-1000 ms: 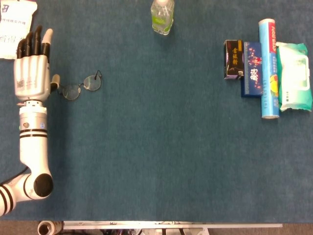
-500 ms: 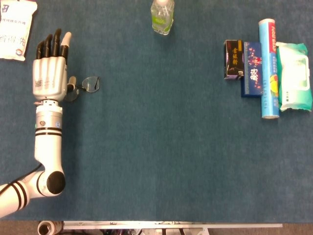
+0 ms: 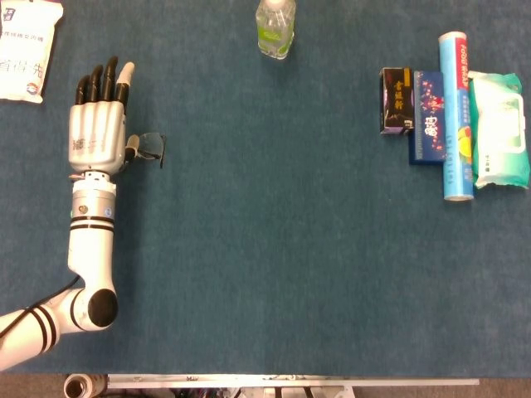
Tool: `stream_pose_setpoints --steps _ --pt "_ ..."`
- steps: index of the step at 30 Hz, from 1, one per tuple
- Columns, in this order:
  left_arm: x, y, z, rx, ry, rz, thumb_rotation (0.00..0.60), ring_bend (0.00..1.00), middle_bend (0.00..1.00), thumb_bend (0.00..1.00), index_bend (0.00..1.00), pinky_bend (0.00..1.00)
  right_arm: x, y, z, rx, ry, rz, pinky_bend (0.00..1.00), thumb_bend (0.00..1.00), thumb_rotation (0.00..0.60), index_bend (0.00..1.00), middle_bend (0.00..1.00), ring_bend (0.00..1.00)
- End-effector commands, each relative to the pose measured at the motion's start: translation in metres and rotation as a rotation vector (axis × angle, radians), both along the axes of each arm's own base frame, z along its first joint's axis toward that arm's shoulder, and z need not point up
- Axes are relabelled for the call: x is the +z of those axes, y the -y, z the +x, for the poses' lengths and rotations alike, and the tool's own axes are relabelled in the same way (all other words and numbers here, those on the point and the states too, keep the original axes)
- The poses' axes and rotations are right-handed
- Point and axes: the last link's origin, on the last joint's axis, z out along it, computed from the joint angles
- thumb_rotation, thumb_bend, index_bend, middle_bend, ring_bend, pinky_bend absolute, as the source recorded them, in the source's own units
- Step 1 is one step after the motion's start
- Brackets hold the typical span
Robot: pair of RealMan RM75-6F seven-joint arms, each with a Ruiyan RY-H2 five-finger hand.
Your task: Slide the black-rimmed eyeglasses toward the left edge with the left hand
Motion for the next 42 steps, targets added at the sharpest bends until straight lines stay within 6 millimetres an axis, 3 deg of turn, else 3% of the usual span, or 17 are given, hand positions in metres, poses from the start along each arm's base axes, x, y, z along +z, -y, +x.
stream_pose_setpoints --steps 1,34,42 --pt "-0.004 0.000 -0.002 0.003 0.000 -0.009 0.600 0.00 0.00 0.25 0.00 0.09 0.000 0.000 0.000 0.000 0.000 -0.001 0.21 0.35 0.600 0.53 0.44 0.25" --pt "-0.016 -0.006 -0.028 0.071 -0.036 -0.028 0.600 0.00 0.00 0.25 0.00 0.09 0.000 0.001 -0.001 -0.006 0.000 0.003 0.21 0.35 0.600 0.53 0.44 0.25" --pt "-0.011 -0.006 -0.031 0.074 -0.026 -0.007 0.600 0.00 0.00 0.25 0.00 0.09 -0.001 0.000 0.000 -0.005 -0.001 0.006 0.21 0.35 0.600 0.53 0.44 0.25"
